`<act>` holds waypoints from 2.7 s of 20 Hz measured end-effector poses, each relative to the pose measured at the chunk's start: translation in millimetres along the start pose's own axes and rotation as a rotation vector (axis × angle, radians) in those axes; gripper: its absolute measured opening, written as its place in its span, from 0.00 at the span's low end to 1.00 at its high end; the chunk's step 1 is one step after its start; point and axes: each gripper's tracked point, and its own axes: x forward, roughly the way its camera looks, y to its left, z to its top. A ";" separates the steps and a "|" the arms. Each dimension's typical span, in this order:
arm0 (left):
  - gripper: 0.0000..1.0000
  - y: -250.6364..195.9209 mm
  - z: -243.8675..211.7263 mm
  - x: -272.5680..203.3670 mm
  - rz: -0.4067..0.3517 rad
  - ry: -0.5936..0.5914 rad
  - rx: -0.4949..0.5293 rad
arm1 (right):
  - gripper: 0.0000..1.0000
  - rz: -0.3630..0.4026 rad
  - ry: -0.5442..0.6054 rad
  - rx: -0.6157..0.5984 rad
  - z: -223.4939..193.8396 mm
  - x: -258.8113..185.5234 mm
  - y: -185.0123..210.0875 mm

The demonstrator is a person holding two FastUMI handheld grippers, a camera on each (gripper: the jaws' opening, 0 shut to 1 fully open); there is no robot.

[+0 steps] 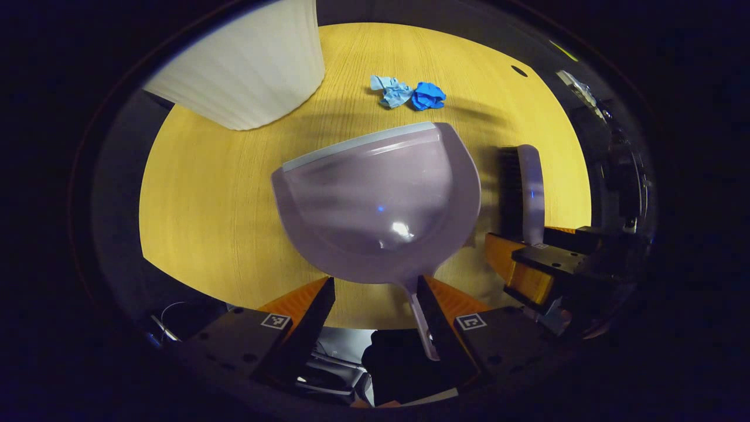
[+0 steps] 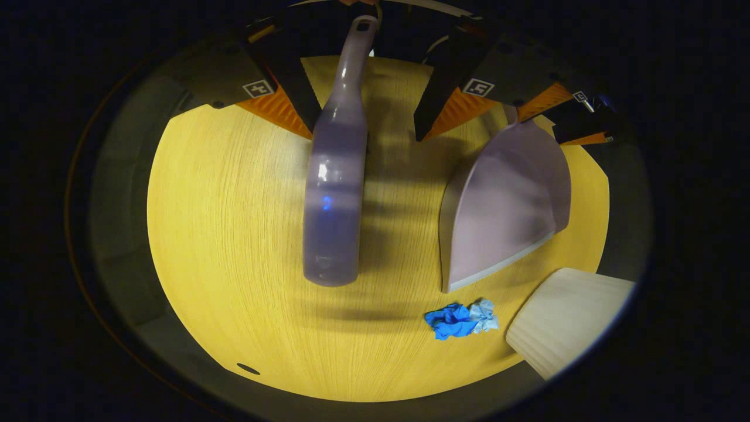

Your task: Pick up the small broom and dustpan from the desktop, sweep the trash into the dustpan with the broom, and then empty the trash into the garbage bin.

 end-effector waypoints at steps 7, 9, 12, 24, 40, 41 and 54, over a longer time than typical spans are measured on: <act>0.85 -16.8 -10.7 -16.9 -0.098 0.036 -0.070 | 1.00 0.019 -0.023 0.030 5.6 -4.9 -2.8; 0.85 -27.3 -4.7 -18.3 -0.134 0.030 -0.106 | 1.00 0.021 -0.031 0.033 7.5 -6.4 -4.6; 0.84 -33.6 5.6 -10.2 -0.096 0.025 -0.136 | 1.00 0.019 -0.009 0.018 7.3 -3.9 -8.9; 0.87 -42.2 7.8 23.8 -0.057 0.076 -0.218 | 0.99 -0.015 -0.004 -0.006 12.9 9.8 -16.7; 0.30 1.1 11.0 52.1 0.018 0.109 -0.068 | 0.42 -0.024 0.063 -0.027 12.0 24.6 -1.0; 0.29 3.9 11.5 52.8 0.023 0.104 -0.041 | 0.34 -0.013 0.068 -0.026 12.5 23.9 -1.3; 0.28 64.5 3.3 41.6 0.084 0.038 0.277 | 0.25 -0.131 -0.169 -0.494 198.3 -21.5 -17.8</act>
